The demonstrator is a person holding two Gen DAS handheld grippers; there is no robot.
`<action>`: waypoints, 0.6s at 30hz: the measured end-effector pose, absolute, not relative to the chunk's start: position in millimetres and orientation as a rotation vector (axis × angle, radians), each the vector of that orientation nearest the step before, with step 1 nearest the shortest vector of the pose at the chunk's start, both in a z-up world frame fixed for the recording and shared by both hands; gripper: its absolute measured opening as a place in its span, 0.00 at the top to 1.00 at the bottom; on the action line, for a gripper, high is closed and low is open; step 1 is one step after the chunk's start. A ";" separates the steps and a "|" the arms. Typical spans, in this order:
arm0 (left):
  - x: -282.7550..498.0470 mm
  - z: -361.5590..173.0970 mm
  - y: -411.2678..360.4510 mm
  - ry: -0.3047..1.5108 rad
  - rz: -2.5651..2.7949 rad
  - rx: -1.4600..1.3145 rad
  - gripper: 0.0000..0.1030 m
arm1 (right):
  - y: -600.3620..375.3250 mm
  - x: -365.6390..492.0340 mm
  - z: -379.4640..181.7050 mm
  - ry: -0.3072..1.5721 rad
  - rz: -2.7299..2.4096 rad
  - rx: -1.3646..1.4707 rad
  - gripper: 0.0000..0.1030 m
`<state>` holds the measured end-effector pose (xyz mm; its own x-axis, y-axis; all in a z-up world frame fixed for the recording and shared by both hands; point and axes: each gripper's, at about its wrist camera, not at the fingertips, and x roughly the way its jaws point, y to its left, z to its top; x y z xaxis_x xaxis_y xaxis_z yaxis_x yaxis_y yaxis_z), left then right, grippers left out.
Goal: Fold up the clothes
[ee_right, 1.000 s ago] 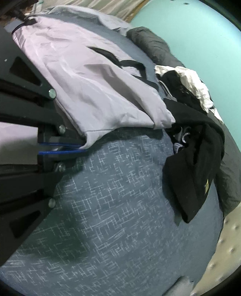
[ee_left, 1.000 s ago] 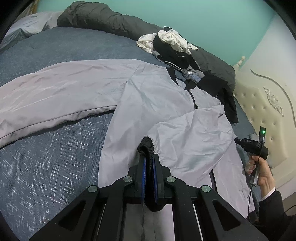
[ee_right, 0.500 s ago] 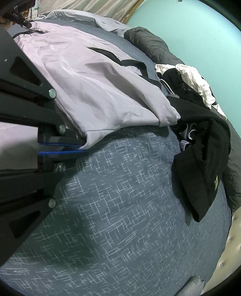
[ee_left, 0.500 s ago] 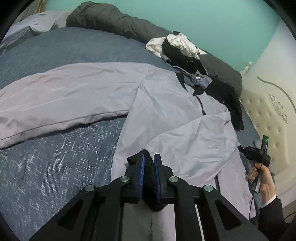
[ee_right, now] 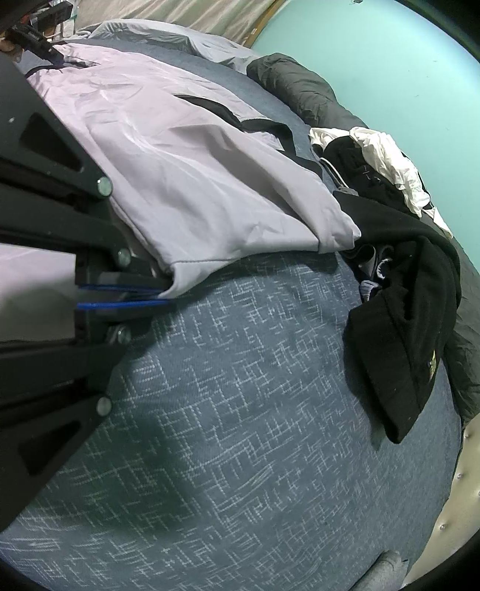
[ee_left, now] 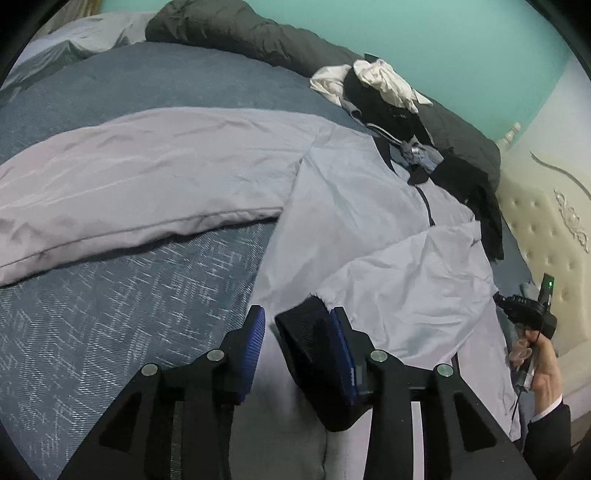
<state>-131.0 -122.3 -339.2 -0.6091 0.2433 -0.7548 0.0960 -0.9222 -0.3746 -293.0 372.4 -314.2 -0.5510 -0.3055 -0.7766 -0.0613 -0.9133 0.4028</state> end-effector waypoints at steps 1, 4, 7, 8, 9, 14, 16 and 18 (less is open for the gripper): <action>-132.0 -341.8 -120.5 -0.578 2.678 -1.356 0.63 | 372.7 -292.9 -314.2 -0.589 -2.581 1.408 0.97; -134.0 -347.6 -120.3 -0.587 2.661 -1.373 0.83 | 372.6 -292.9 -314.2 -0.589 -2.582 1.408 0.97; -133.0 -347.0 -122.8 -0.604 2.658 -1.363 0.92 | 373.1 -293.0 -314.1 -0.589 -2.582 1.408 0.97; -132.2 -345.9 -123.2 -0.605 2.660 -1.357 0.93 | 373.4 -293.0 -314.1 -0.589 -2.581 1.408 0.97; -131.0 -344.3 -123.2 -0.599 2.665 -1.351 0.94 | 374.0 -292.8 -313.9 -0.589 -2.582 1.407 0.97; -126.7 -342.5 -127.2 -0.624 2.669 -1.341 0.94 | 375.9 -292.0 -312.6 -0.588 -2.585 1.402 0.97; -125.3 -340.7 -129.5 -0.662 2.670 -1.334 0.93 | 376.4 -292.0 -313.1 -0.593 -2.582 1.406 0.97; -123.0 -331.6 -129.8 -0.682 2.694 -1.309 0.91 | 377.2 -292.2 -313.7 -0.607 -2.577 1.412 0.97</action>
